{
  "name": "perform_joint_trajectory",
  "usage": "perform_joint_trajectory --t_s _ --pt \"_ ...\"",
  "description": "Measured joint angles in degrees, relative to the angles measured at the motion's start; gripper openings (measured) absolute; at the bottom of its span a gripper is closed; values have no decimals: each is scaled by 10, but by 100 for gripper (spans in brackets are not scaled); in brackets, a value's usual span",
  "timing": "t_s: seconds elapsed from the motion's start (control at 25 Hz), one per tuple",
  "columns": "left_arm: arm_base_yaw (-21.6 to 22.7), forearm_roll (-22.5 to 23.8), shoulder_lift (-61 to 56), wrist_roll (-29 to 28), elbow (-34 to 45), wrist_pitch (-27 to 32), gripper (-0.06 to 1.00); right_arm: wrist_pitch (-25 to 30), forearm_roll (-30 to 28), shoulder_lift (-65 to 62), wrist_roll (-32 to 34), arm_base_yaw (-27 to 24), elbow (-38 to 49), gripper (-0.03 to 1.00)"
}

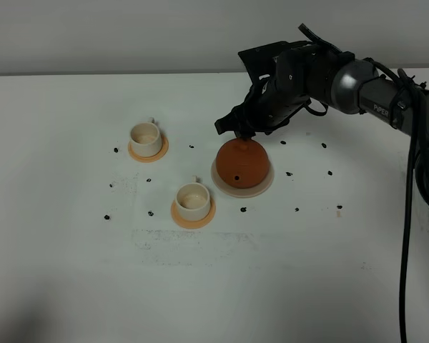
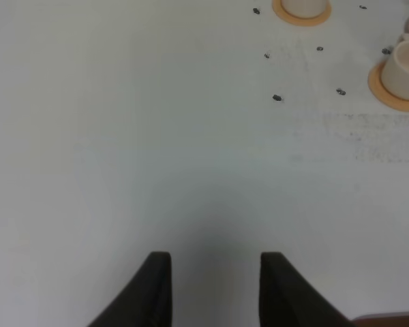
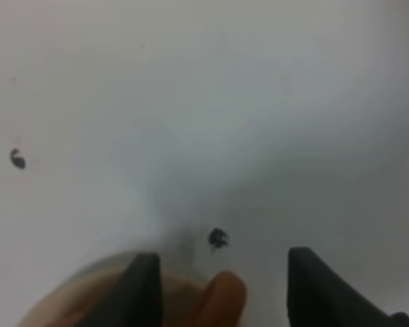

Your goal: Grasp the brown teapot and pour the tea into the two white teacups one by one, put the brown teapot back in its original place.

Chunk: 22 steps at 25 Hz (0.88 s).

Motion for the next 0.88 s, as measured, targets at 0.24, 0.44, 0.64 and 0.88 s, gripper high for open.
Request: perform_joint_trajectory --t_s 0.24,0.44,0.64,0.88 --pt "0 0 0 0 0 0 30 11 -25 -2 10 -5 -2 41" --pt "0 0 0 0 0 0 30 23 -38 -8 10 -6 -2 41" --pt "0 0 0 0 0 0 30 38 -45 -16 10 -5 -2 41" --pt "0 0 0 0 0 0 30 40 -57 -18 10 -3 -2 41"
